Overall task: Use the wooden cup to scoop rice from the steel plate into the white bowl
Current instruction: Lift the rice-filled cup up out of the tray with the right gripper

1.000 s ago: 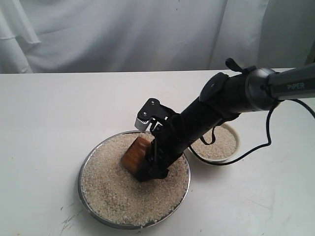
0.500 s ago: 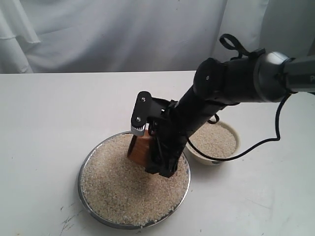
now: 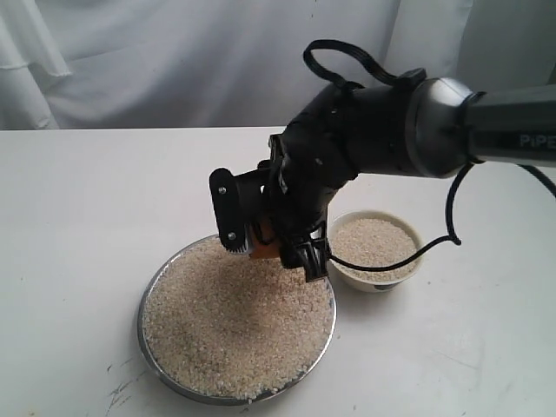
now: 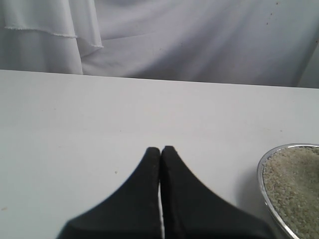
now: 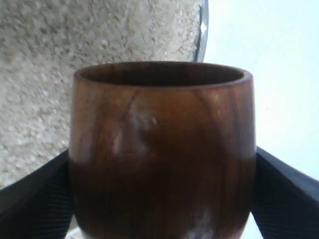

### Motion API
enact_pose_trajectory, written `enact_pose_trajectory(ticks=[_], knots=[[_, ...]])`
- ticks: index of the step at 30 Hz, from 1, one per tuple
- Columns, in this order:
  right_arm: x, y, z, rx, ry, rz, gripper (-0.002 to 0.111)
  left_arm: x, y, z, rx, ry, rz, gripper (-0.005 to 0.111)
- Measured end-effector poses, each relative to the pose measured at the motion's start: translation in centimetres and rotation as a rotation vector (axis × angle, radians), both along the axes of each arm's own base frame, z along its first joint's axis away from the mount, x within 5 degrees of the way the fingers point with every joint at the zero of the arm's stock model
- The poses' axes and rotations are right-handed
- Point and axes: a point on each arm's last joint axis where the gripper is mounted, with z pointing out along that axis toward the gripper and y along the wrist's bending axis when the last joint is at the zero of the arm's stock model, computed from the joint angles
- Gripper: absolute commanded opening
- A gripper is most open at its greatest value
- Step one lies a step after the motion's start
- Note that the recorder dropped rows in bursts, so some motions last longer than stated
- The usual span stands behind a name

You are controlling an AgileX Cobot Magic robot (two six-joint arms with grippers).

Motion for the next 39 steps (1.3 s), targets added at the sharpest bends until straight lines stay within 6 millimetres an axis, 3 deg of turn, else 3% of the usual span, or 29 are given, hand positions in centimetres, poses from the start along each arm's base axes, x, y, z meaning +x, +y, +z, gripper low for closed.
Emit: enact_pose_trajectory(ticks=[8, 12, 17, 26, 39], knots=[[0.2, 1.0, 0.8, -0.076, -0.208, 0.152, 0.000, 0.0, 0.0, 0.0, 0.000, 0.000, 0.000, 0.000], [0.0, 2.0, -0.2, -0.127, -0.260, 0.232, 0.000, 0.0, 0.0, 0.0, 0.000, 0.000, 0.000, 0.000], [-0.3, 3.1, -2.3, -0.171, -0.275, 0.304, 0.000, 0.0, 0.0, 0.0, 0.000, 0.000, 0.000, 0.000], [-0.5, 4.3, -4.3, -0.258, -0.349, 0.459, 0.000, 0.0, 0.0, 0.0, 0.000, 0.000, 0.000, 0.000], [-2.5, 5.6, -5.0, -0.289, -0.307, 0.628, 0.000, 0.0, 0.0, 0.0, 0.000, 0.000, 0.000, 0.000]])
